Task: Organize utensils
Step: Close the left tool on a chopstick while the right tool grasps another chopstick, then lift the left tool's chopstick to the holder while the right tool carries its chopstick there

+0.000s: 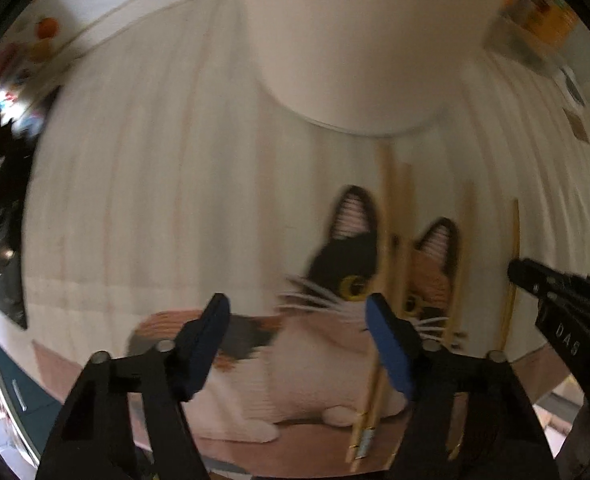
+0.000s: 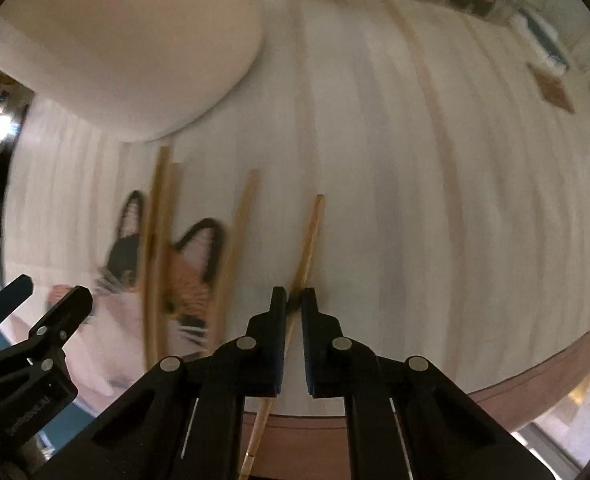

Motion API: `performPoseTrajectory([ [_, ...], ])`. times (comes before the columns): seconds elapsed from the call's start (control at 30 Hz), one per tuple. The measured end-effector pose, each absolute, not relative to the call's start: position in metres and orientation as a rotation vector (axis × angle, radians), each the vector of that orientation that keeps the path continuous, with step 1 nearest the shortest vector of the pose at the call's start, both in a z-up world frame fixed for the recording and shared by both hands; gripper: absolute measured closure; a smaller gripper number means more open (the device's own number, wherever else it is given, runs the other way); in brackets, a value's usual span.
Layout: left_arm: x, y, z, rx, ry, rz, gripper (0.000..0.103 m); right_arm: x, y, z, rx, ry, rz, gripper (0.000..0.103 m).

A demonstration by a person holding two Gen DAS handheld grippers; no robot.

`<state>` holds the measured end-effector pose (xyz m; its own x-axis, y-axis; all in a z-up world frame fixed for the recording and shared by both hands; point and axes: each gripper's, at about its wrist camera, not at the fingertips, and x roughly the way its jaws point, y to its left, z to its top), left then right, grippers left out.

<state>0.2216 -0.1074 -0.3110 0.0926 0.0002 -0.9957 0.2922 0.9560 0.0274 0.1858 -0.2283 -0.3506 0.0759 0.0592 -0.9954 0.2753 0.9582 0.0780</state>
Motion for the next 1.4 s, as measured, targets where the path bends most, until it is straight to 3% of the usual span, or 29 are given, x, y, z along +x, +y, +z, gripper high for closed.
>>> performPoseTrajectory([
  [0.07, 0.222, -0.116, -0.318, 0.251, 1.484, -0.245, 0.056, 0.183, -0.24, -0.351, 0.27, 1.493, -0.184, 0.096],
  [0.13, 0.222, -0.126, -0.319, 0.249, 1.475, -0.28, 0.062, 0.181, -0.252, -0.351, 0.268, 1.498, -0.201, 0.096],
  [0.23, 0.221, -0.137, -0.325, 0.283, 1.489, -0.3, 0.094, 0.179, -0.266, -0.352, 0.28, 1.508, -0.212, 0.096],
  [0.27, 0.221, -0.139, -0.325, 0.281, 1.482, -0.301, 0.097, 0.178, -0.269, -0.351, 0.285, 1.51, -0.214, 0.096],
  [0.67, 0.236, -0.065, -0.327, -0.033, 1.577, -0.18, 0.098, 0.18, -0.265, -0.35, 0.272, 1.517, -0.159, 0.096],
  [1.4, 0.235, -0.062, -0.325, 0.07, 1.554, -0.196, 0.094, 0.183, -0.227, -0.357, 0.164, 1.573, -0.111, 0.091],
])
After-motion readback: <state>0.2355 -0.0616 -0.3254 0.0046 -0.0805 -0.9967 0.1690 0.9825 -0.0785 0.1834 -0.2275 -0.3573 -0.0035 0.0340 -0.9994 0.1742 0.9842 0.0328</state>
